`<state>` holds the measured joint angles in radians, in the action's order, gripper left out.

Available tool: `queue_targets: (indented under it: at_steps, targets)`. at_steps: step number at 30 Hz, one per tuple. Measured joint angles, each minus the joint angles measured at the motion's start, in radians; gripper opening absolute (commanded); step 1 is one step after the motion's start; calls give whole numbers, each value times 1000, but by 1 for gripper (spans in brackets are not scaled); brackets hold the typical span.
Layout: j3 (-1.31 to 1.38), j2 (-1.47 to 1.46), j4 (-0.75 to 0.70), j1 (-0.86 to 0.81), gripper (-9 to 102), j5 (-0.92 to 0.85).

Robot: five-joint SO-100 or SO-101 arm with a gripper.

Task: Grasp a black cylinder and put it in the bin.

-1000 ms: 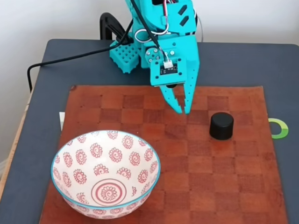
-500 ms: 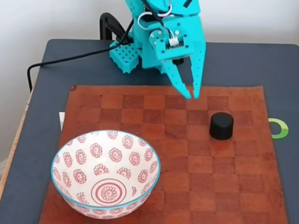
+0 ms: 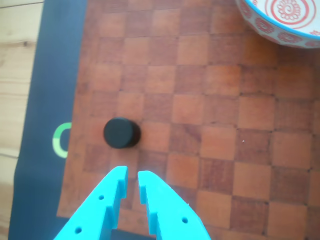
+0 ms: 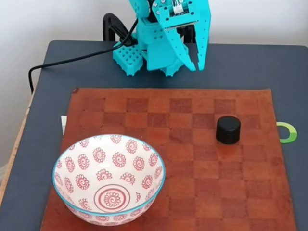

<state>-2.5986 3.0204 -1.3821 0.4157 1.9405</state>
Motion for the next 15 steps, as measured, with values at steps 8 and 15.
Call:
queue_targets:
  at_steps: [8, 15]
  targets:
    - [210, -328, -25, 2, 1, -38]
    - [336, -638, -18, 78, 1, -34]
